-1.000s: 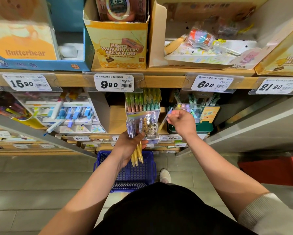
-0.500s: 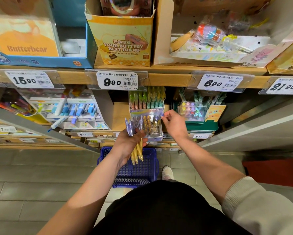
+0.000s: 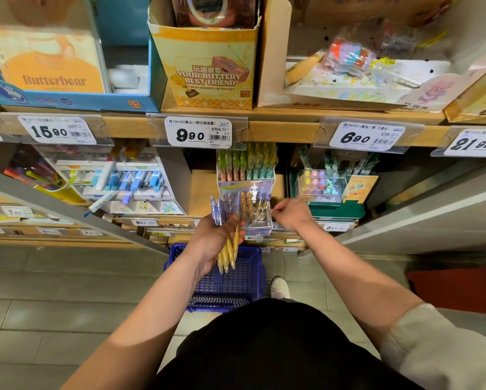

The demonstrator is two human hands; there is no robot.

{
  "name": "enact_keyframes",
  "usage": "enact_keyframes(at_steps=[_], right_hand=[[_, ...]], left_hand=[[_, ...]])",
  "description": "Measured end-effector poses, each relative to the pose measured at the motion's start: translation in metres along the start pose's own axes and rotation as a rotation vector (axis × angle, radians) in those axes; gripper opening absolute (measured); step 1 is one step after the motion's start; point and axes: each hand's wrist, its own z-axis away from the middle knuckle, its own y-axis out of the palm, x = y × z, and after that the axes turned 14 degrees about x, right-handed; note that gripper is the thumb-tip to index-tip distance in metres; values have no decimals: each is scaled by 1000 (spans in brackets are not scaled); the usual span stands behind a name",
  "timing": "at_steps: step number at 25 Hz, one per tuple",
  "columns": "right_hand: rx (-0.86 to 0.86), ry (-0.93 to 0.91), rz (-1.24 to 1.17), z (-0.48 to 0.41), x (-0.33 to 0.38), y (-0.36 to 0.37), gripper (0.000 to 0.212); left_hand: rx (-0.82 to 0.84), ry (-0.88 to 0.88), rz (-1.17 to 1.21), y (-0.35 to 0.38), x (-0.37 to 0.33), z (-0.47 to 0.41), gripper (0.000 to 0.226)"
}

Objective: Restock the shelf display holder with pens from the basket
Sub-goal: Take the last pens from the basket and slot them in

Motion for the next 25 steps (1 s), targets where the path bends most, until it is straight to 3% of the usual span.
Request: enact_keyframes(at_steps=[2, 5, 9, 13, 18, 21, 25], right_hand=[[174, -147, -147, 18, 5, 2, 28], [415, -293, -569, 39, 17, 11, 28], [467, -357, -819, 47, 22, 17, 17], [278, -384, -1000, 47, 11, 10, 11], [-58, -357, -1145, 35, -3, -19, 19], [-234, -317, -948, 26, -9, -24, 21], [-350, -342, -510, 15, -9, -11, 7]], left_hand=[[10, -20, 24, 1, 2, -3, 21], [48, -39, 42, 8, 7, -4, 21], [76, -22, 70, 13, 7, -5, 21], [35, -10, 83, 13, 5, -6, 18], [-28, -23, 85, 13, 7, -7, 19], [-29, -36, 99, 12, 9, -7, 31], [-50, -52, 108, 9, 9, -8, 42]])
